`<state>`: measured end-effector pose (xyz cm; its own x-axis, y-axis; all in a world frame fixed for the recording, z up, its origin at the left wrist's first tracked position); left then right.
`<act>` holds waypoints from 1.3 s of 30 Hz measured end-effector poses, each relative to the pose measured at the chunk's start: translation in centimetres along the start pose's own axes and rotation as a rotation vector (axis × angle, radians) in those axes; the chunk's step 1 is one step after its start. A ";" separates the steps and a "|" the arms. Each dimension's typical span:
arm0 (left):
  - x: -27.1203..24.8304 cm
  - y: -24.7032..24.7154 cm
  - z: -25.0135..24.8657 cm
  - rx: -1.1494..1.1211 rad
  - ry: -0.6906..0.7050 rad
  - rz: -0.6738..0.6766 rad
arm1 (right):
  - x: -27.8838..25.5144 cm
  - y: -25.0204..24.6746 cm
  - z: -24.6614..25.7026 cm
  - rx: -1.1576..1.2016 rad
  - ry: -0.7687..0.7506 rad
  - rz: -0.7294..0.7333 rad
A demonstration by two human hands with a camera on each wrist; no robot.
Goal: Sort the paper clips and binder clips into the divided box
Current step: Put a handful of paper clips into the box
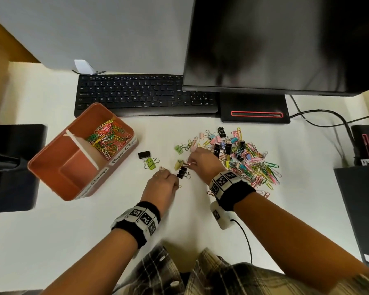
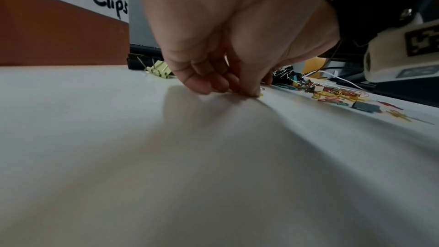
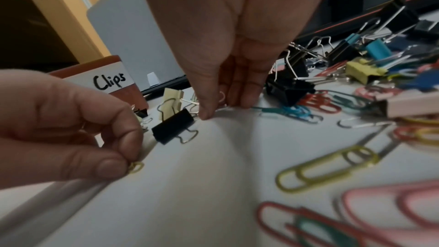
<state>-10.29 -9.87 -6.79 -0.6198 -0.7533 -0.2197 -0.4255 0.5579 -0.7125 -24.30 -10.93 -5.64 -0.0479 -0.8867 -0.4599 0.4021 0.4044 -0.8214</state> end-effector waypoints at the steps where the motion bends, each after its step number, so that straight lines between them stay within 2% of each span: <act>1: 0.0 0.1 0.1 0.017 -0.010 0.006 | -0.1 0.0 0.0 -0.015 -0.010 0.005; 6: -0.6 0.4 0.7 -0.037 -0.063 0.134 | -1.3 0.3 -0.9 -0.012 -0.015 0.080; 8: -0.8 -0.9 0.3 -0.120 -0.048 0.098 | -2.0 0.6 -1.7 0.039 -0.005 0.108; 11: -0.1 -3.7 -0.6 -0.164 0.015 -0.035 | -3.1 0.7 -3.2 0.124 0.010 0.098; 14: 1.7 -5.2 -1.3 -0.206 0.002 -0.111 | -4.0 0.5 -4.2 0.122 -0.028 0.133; 16: 3.2 -5.0 -1.9 -0.236 -0.039 -0.096 | -4.4 0.6 -4.3 0.054 -0.086 0.200; 19: 5.2 -3.3 -2.5 -0.233 -0.096 -0.003 | -4.9 0.9 -4.1 -0.021 -0.159 0.262; 22: 5.9 -1.2 -2.9 -0.217 -0.131 0.134 | -4.8 0.0 -4.1 0.008 -0.176 0.176; 25: 5.9 0.2 -2.8 -0.158 -0.140 0.227 | -4.0 -1.9 -4.2 0.093 -0.123 -0.046; 27: 6.1 0.7 -2.8 -0.055 -0.114 0.251 | -3.0 -2.7 -3.9 0.109 -0.064 -0.141; 30: 6.2 0.8 -2.8 0.020 -0.088 0.215 | -1.2 -2.5 -3.1 0.054 0.025 -0.104; 35: 6.3 0.6 -2.2 0.009 -0.044 0.143 | -0.4 -1.1 -2.9 -0.163 0.112 -0.015; 39: 6.2 0.6 -2.0 0.056 -0.033 0.161 | -0.7 -0.4 -3.1 -0.131 0.135 0.020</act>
<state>-15.73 -13.49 -7.26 -0.6549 -0.6670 -0.3553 -0.2844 0.6531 -0.7019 -27.31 -9.77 -6.03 -0.1669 -0.8438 -0.5101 0.2822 0.4548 -0.8447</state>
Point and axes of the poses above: each hand's wrist, its own x-axis towards the middle knuckle, its own y-axis out of the palm, z = x × y, the point moved 6 cm from there along x, towards the middle knuckle, and after that the axes turned 9 degrees about -x, right-handed, at the moved point
